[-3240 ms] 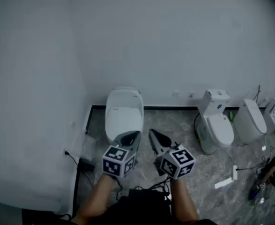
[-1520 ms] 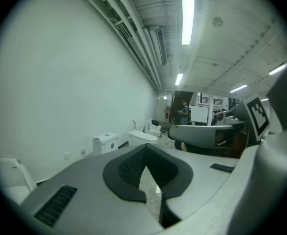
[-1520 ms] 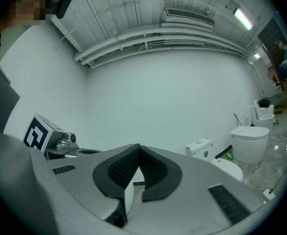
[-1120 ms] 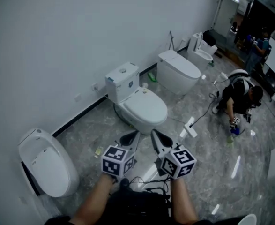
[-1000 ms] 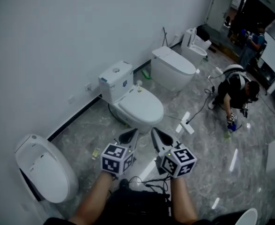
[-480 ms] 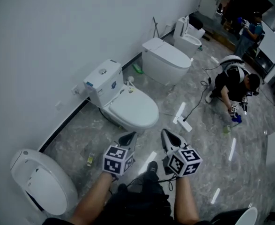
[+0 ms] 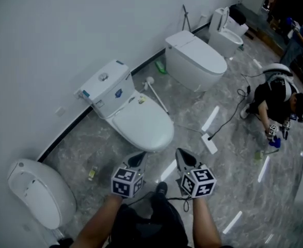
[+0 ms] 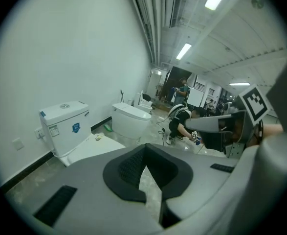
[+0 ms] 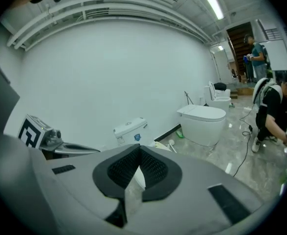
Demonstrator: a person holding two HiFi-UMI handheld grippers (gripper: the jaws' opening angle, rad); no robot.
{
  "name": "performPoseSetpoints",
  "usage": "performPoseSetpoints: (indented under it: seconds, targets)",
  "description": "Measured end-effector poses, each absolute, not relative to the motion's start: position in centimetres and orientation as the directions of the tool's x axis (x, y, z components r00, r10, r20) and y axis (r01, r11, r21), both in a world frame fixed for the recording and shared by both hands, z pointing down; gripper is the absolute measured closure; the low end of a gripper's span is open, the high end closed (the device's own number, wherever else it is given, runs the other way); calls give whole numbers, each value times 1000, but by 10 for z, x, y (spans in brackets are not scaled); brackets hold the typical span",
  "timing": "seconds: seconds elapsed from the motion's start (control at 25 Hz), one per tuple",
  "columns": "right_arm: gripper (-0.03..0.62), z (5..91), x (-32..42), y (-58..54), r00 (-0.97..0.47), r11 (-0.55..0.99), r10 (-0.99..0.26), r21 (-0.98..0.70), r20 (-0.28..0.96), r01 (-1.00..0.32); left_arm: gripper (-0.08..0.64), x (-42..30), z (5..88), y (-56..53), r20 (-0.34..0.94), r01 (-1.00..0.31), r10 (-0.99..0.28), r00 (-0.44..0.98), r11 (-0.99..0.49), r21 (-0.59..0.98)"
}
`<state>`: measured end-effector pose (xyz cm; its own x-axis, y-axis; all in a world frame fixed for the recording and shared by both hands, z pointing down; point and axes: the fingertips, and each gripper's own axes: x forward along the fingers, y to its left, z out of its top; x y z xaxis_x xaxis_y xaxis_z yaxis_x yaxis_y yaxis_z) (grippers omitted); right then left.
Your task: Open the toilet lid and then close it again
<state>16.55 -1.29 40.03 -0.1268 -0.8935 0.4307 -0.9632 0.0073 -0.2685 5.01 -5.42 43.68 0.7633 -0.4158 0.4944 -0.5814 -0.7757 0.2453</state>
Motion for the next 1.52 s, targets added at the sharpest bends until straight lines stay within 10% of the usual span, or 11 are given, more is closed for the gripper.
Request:
performPoseSetpoints:
  seconds: [0.48,1.12,1.52]
  targets:
    - [574,591,242,-74,-185,-18,-785,-320,592,-947,552,109,607,-109,633,-695,-420,651,-666,273]
    - [299,796,233,-123,-219,-221,-750,-550,624,-806,552,88,788,-103,733,-726,-338,591,-619,300]
    - [281,805,226,-136,-166,-335,-751,-585,639,-739,552,78,807,-103,742,-731,-322,588,-604,316]
